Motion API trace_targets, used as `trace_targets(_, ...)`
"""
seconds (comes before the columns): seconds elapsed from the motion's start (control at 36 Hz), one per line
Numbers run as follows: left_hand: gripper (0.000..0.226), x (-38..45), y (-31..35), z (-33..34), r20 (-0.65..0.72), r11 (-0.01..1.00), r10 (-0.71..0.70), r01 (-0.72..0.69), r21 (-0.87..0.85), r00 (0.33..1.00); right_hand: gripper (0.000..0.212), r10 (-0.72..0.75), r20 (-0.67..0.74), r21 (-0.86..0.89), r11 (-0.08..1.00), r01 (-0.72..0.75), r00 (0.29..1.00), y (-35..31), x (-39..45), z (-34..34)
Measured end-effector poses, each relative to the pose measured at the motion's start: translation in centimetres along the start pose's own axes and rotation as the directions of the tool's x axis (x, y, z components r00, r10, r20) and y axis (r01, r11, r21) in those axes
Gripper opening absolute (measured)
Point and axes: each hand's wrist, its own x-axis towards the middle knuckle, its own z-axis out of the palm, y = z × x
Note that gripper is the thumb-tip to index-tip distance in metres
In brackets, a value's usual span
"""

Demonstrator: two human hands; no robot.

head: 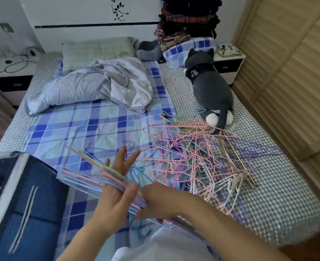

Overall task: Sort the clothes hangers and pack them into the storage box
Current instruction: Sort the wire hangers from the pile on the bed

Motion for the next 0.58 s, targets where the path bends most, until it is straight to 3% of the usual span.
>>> trace_targets(0.08, 0.104, 0.7, 0.0, -0.5, -0.074, 0.997, -0.073, 0.072, -0.015, 0.995, 0.025, -0.030, 0.030, -0.004, 1.000, 0.030, 0.999, 0.0, -0.3, 0.6)
trace_targets(0.14, 0.088, 1.1, -0.2, -0.9, -0.111, 0.990, -0.136, 0.130, -0.054, 0.985, 0.039, -0.055, 0.035, 0.007, 0.998, 0.055, 0.998, 0.4, -0.2, 0.7)
trace_targets(0.19, 0.057, 1.2, -0.2, -0.9, -0.119, 0.972, -0.171, 0.148, -0.183, 0.978, 0.039, -0.083, 0.094, 0.230, 0.971, 0.060, 0.992, 1.6, -0.3, 0.3)
trace_targets(0.25, 0.040, 0.7, -0.6, -0.5, -0.139, 0.933, -0.215, 0.161, -0.323, 0.967, 0.026, -0.035, 0.046, 0.656, 0.754, -0.004, 0.998, 3.6, -1.2, -0.6)
trace_targets(0.28, 0.038, 0.4, -0.7, -0.4, -0.168, 0.916, -0.239, 0.165, -0.366, 0.956, 0.026, 0.067, -0.030, 0.792, 0.610, -0.017, 0.997, 5.4, -1.3, -0.6)
trace_targets(0.31, 0.040, 0.1, -0.8, -0.2, -0.184, 0.904, -0.267, 0.179, -0.388, 0.946, 0.027, 0.219, -0.106, 0.837, 0.546, -0.032, 0.970, 7.7, -1.5, -0.6)
trace_targets(0.36, 0.043, -0.5, -0.6, 0.1, -0.210, 0.899, -0.287, 0.187, -0.397, 0.935, 0.024, 0.503, -0.220, 0.711, 0.669, -0.216, 0.835, 13.4, -1.2, 0.0)
trace_targets(0.42, 0.043, -1.0, -0.1, 0.4, -0.224, 0.877, -0.315, 0.192, -0.440, 0.922, 0.030, 0.668, -0.188, 0.529, 0.687, -0.498, 0.720, 18.8, -1.1, 1.2)
trace_targets(0.53, 0.034, -2.0, 1.0, 0.5, -0.246, 0.943, -0.228, 0.151, -0.297, 0.942, 0.058, 0.787, -0.109, 0.345, 0.602, -0.720, 0.607, 25.5, -2.4, 3.5)
trace_targets(0.58, 0.034, -1.7, -0.3, -0.4, -0.249, 0.929, -0.324, 0.258, -0.265, 0.913, 0.076, 0.803, -0.078, 0.349, 0.577, -0.739, 0.591, 27.6, -2.9, 4.2)
